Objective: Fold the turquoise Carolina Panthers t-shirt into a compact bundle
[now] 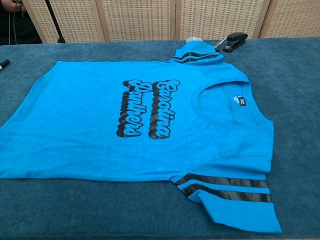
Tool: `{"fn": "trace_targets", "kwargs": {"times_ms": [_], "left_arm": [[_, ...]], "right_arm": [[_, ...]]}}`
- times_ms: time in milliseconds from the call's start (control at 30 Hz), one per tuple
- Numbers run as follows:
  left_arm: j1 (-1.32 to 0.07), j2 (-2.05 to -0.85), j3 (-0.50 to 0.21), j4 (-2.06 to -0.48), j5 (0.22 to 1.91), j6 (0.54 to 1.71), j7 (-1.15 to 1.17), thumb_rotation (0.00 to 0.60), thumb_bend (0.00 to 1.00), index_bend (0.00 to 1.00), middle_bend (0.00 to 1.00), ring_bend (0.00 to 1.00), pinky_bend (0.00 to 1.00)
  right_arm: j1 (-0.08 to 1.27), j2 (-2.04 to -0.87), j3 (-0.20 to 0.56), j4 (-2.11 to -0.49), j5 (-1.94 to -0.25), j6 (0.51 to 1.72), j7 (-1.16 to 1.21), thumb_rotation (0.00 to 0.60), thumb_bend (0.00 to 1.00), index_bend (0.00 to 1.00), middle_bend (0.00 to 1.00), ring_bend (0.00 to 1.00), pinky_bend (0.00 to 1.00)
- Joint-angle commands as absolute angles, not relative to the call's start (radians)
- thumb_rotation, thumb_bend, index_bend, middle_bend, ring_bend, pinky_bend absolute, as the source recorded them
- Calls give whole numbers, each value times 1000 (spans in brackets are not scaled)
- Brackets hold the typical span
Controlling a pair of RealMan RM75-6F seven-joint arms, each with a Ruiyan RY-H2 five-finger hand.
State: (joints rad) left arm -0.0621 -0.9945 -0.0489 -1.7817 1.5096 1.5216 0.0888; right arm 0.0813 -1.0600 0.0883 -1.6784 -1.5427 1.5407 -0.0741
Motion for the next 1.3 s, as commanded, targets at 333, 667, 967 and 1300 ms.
{"fn": "trace_targets", "kwargs": {"times_ms": [333,667,967,1300], "left_arm": [[-63,-981,-43,-1788,1517,1518,65,600,0,0,0,0,0],[-62,-968,-41,-1802,1516,1516,47,600,0,0,0,0,0],[-62,-973,-32,-1807,1522,1511,65,600,0,0,0,0,0],[-64,-978,-29,-1810,1523,1504,75,600,0,0,0,0,0]], "right_arm": [[91,-1051,62,-1681,-1592,1521,-40,600,0,72,0,0,0],[191,-1118,-58,-1573,-1923,1445,7,600,0,180,41,0,0],[257,-1227,-105,-1513,-2044,1370,-87,600,0,247,103,0,0],[304,-1286,-153,-1464,-2117,1341,-102,600,0,321,153,0,0]]}}
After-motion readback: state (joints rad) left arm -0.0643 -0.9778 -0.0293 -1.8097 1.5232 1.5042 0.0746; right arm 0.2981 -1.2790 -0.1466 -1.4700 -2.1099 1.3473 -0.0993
